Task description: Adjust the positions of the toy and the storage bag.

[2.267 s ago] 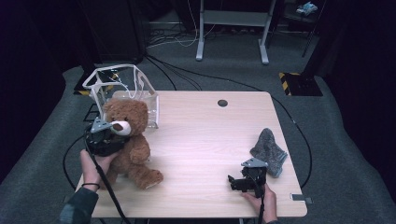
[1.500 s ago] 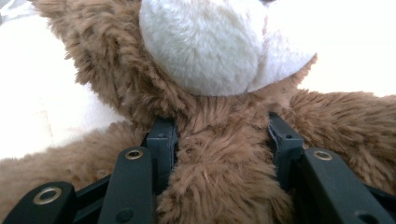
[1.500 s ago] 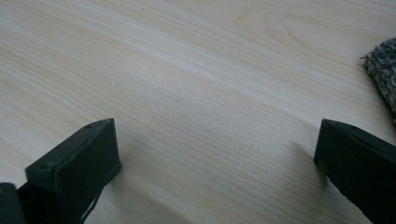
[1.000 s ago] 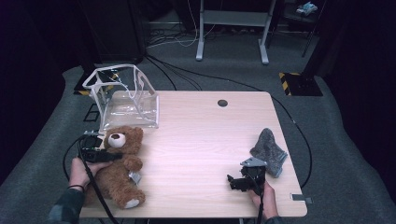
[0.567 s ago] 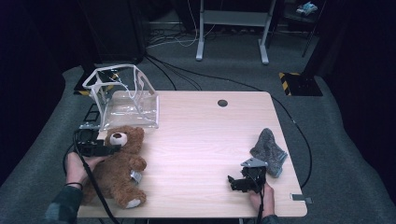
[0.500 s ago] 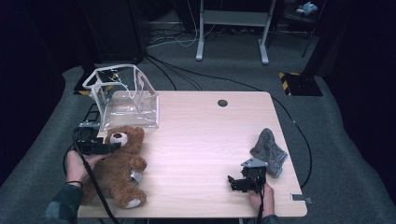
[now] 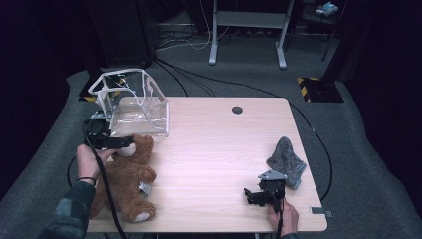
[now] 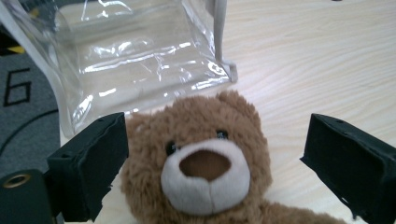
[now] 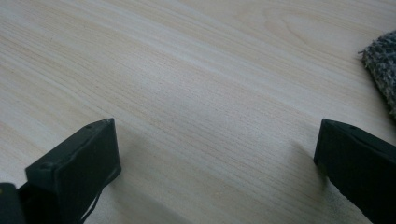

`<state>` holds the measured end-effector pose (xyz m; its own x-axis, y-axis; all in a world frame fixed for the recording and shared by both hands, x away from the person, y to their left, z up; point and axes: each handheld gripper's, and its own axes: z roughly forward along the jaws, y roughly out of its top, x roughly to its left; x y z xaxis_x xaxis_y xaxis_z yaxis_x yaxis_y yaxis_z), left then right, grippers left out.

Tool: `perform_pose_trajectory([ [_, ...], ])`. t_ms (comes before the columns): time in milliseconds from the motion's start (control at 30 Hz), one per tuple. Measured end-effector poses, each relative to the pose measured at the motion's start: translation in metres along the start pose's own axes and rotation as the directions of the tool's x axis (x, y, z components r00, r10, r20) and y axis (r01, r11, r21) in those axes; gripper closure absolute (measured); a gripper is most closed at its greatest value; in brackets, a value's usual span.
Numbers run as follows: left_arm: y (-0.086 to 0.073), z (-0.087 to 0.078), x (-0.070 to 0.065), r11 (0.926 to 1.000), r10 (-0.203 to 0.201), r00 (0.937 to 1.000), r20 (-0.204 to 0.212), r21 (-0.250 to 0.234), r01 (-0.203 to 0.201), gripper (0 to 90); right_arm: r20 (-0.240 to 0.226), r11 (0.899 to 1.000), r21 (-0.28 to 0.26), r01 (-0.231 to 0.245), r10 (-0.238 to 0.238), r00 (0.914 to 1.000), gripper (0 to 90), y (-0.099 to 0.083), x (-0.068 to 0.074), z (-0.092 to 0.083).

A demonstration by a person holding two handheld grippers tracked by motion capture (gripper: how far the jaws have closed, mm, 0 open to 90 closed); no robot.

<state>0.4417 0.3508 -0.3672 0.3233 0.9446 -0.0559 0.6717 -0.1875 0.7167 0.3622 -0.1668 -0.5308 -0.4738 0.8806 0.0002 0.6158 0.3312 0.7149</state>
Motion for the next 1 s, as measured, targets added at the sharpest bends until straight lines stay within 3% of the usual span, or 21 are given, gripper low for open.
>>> perform_pose_trajectory([
  [100,0.009,0.004,-0.002,0.9999,0.007,1.0000,0.005,-0.007,-0.007,5.0,-0.005,1.000,0.000,0.003,-0.003,1.0000,0.0,0.000,0.000,0.000],
  [433,0.046,0.021,-0.010,0.9987,0.029,0.9988,-0.039,-0.040,-0.031,0.2,-0.007,1.000,0.000,0.004,-0.004,1.0000,0.0,0.000,0.000,0.000],
  [500,0.054,0.026,-0.010,0.9979,0.023,0.9994,-0.026,-0.060,-0.024,0.1,-0.007,1.000,0.000,0.003,-0.003,1.0000,0.0,0.000,0.000,0.000],
  [633,0.072,0.037,-0.016,0.9963,0.057,0.9980,-0.026,-0.063,-0.058,0.0,-0.006,1.000,-0.001,0.005,-0.005,1.0000,0.0,0.000,-0.001,0.000],
  [900,0.094,0.055,-0.025,0.9937,0.092,0.9955,-0.021,-0.062,-0.093,0.0,-0.006,1.000,-0.002,0.005,-0.005,1.0000,0.0,0.001,-0.001,0.001],
  [1000,0.101,0.062,-0.025,0.9933,0.088,0.9959,-0.022,-0.073,-0.089,0.1,-0.003,1.000,-0.004,0.002,-0.002,1.0000,0.0,0.001,0.000,0.001],
])
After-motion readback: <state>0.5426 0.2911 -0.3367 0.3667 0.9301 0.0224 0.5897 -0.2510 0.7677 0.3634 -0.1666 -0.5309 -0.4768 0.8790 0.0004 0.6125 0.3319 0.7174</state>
